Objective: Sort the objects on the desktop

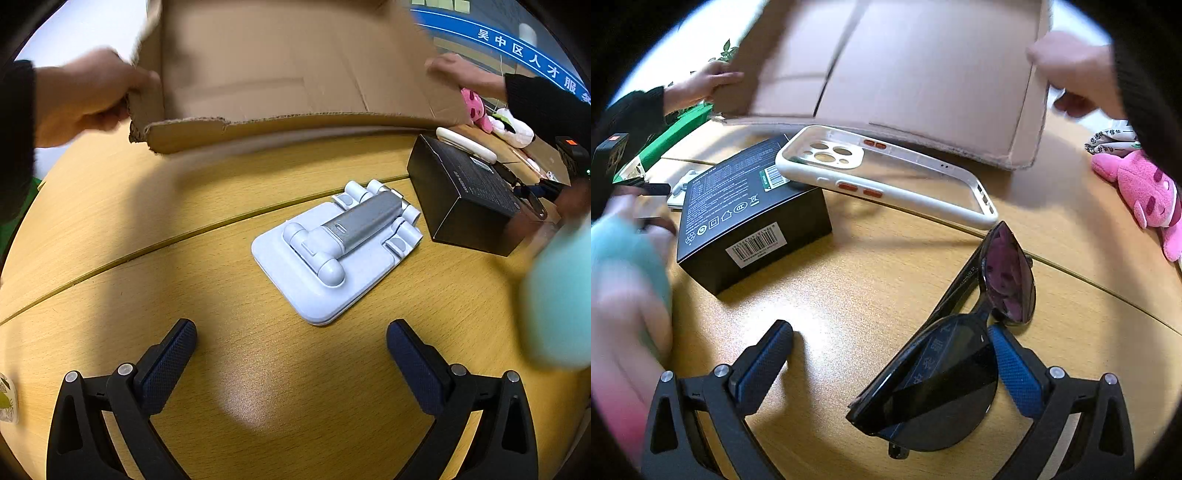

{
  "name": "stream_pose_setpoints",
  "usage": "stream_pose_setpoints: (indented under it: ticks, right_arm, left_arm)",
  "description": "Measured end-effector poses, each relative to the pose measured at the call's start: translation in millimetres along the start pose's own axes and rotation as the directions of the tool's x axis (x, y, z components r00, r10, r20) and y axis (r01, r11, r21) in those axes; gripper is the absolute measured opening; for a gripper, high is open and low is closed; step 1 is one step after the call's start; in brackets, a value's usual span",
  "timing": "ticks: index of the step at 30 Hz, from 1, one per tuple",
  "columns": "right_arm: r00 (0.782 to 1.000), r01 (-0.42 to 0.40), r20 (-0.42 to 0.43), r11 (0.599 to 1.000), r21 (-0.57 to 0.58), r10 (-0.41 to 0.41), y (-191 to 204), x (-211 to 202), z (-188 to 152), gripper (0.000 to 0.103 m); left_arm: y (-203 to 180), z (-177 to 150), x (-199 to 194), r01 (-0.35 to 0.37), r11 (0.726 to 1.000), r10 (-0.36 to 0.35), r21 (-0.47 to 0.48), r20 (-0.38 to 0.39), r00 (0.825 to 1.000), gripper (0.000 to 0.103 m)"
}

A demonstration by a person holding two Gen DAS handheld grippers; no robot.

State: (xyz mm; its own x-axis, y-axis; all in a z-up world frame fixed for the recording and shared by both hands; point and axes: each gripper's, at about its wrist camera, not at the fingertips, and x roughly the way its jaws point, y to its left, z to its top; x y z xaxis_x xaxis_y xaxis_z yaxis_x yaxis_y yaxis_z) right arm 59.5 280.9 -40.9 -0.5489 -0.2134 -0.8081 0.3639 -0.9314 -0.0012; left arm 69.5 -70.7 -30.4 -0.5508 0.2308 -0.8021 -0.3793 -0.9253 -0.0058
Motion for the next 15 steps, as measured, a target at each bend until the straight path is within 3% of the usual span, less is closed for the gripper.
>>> stream_pose_setpoints:
  ticks: [15]
  right_arm:
    - [1.0, 0.002, 0.001, 1.0, 0.001, -0.002, -1.2, 4.0, -2.6, 0.103]
  left_arm:
    - [2.0, 1.2, 0.7, 0.006, 1.0, -0.006, 0.007, -0.001, 1.0, 0.103]
